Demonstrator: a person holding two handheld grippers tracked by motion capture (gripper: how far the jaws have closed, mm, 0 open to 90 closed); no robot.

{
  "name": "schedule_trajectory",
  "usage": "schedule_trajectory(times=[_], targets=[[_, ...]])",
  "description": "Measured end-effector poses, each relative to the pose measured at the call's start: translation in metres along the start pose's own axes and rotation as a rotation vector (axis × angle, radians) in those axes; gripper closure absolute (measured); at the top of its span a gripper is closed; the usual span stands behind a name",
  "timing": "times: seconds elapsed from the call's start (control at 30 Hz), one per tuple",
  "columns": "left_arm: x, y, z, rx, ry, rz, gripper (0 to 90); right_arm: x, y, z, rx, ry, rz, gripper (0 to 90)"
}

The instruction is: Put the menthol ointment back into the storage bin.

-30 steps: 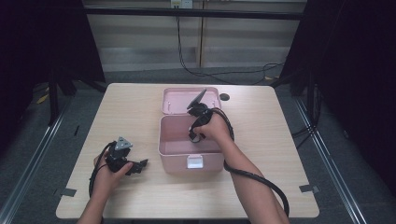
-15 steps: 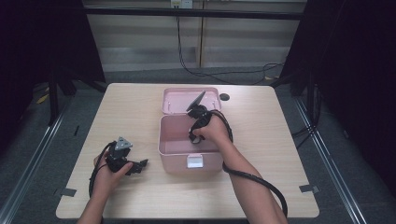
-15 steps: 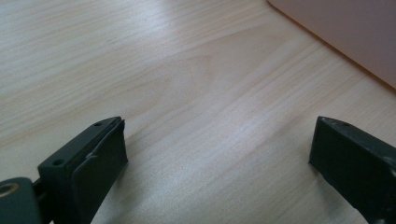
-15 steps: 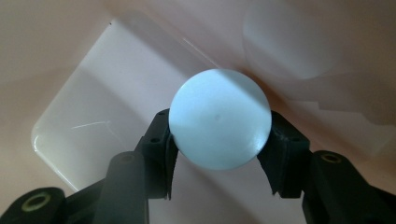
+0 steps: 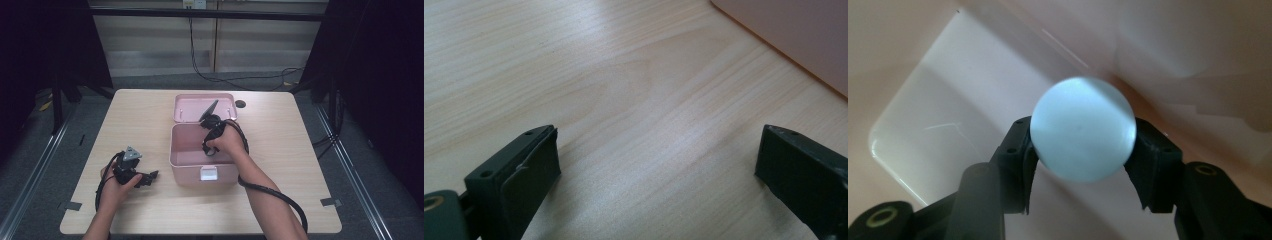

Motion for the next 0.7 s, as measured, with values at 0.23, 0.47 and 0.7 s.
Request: schedule_trajectory(times=[0.23,0.47,0.7], targets=[[0.0,0.0,0.0,0.0,0.001,0.0,3.3,0.001,0.0,0.002,0.009,0.004,0.003,46.6],[0.0,0.0,0.0,0.0,0.0,0.001,3.3,0.001,-0.001,0.005,0.004,0.007,-0.002,44.1],[0.0,0.0,0.0,0.0,0.0,0.001,3.3,0.003,-0.001,0.013,-0.005,0.013,-0.001,42.5]])
Point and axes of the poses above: each handheld gripper's, and its own axes: z roughly backward along the jaws, y roughly out of its underside, x roughly to its left, the point moved 4 cm from there along -z, roughly forward along the jaws, and after that the axes turned 8 degrees about -y, right-handed, at the moved point
